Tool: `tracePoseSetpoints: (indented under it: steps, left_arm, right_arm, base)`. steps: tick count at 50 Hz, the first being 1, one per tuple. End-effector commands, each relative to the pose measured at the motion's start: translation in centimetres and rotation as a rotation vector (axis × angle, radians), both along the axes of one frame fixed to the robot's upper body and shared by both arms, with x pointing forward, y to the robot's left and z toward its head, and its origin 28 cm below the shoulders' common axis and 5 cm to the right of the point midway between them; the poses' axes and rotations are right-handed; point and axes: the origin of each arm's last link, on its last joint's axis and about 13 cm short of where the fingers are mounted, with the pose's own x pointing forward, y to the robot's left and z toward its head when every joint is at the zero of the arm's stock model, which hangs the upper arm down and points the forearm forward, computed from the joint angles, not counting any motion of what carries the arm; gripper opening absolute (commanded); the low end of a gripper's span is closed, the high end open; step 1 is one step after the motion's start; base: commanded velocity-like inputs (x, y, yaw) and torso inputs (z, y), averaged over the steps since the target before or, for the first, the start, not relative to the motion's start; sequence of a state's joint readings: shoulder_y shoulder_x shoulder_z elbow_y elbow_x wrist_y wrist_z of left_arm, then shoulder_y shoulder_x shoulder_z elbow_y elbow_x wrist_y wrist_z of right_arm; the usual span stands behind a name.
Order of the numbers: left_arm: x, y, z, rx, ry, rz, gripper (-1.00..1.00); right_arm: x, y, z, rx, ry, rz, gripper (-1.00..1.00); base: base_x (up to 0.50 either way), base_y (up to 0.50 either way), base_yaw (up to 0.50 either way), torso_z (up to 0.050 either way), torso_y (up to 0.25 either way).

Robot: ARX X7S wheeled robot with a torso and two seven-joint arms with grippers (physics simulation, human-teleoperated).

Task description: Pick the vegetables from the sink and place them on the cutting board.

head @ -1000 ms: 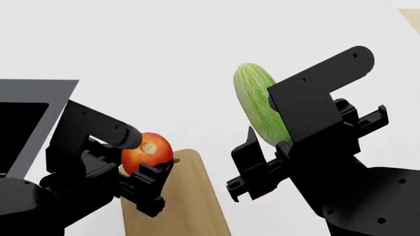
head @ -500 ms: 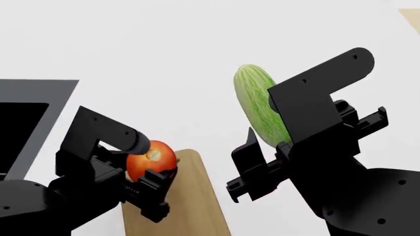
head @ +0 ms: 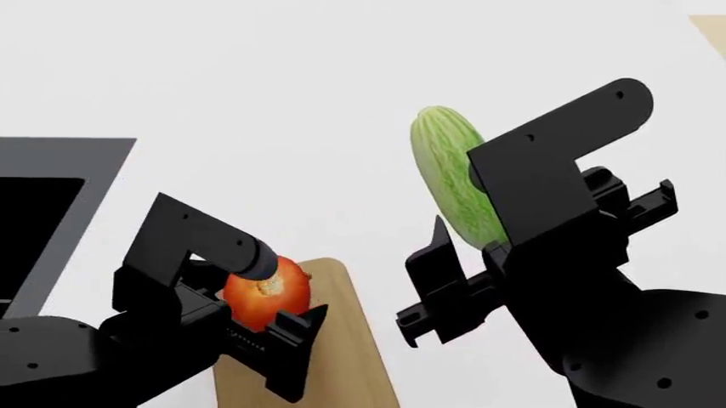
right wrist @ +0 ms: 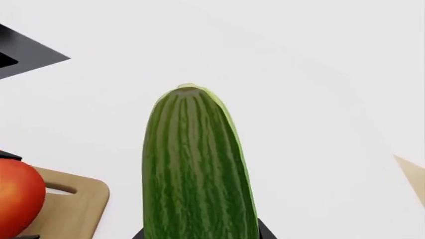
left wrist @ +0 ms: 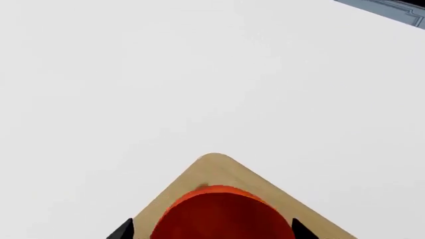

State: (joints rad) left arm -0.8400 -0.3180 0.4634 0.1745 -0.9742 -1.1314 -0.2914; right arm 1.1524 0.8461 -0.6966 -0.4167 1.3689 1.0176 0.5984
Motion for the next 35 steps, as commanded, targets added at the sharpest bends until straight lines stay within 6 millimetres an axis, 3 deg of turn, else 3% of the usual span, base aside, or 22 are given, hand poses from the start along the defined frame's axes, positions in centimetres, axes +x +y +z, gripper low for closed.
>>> tracePoseSetpoints:
  steps: [1,10,35]
  left_arm:
    - [-4.2,1.3,-8.1,0.123,0.280,-0.007,1.00]
    - [-4.3,1.2,-8.1,0.132,0.273,-0.018,1.00]
    - [-4.3,1.6,-1.8,0.059,0.049,0.016,1.00]
  right_arm:
    - [-0.1,-0.2,0.5,-0.018,-0.027,-0.003,-1.00]
    - [-0.1,-0.2,0.5,-0.018,-0.026,-0.003,-1.00]
    - [0.0,-0.2,0.3,-0.024,-0.016,0.002,-1.00]
  base:
    - [-0.02,0.01,0.02,-0.014,0.000]
    - [-0.02,0.01,0.02,-0.015,0.000]
    - [0.01,0.02,0.01,-0.023,0.000]
